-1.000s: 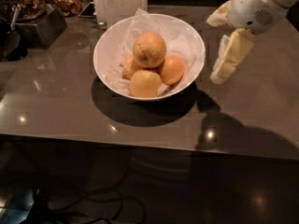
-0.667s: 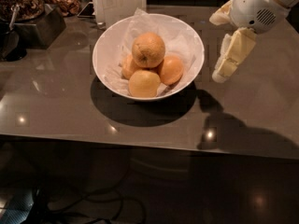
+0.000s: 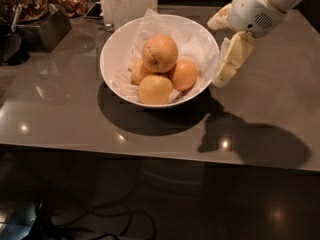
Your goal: Pick orange from white bowl
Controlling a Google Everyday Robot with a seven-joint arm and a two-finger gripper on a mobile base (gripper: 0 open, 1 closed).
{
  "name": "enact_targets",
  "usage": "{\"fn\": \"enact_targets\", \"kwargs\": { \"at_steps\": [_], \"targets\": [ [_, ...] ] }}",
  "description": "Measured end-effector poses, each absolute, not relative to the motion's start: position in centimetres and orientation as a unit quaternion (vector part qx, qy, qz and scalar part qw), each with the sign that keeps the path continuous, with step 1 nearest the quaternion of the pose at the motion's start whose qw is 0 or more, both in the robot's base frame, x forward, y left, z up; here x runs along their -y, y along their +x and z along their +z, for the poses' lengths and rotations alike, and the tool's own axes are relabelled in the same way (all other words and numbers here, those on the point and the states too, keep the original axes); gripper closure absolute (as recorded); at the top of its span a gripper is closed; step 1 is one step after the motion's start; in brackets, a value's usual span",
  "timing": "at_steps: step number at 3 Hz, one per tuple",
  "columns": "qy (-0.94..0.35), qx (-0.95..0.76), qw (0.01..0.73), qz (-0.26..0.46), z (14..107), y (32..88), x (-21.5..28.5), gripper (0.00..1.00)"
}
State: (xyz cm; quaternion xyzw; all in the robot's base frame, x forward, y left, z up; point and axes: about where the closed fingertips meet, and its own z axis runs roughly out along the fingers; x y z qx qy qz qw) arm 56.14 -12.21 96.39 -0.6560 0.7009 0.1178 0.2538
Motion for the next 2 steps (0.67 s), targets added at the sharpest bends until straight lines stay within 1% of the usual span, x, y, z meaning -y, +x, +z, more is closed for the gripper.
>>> {"fn": "enact_targets", "kwargs": {
  "at_steps": [2],
  "targets": [
    [-0.697,-0.657,0.214,0.193,92.5,59.1,5.5,0.0]
  ]
}}
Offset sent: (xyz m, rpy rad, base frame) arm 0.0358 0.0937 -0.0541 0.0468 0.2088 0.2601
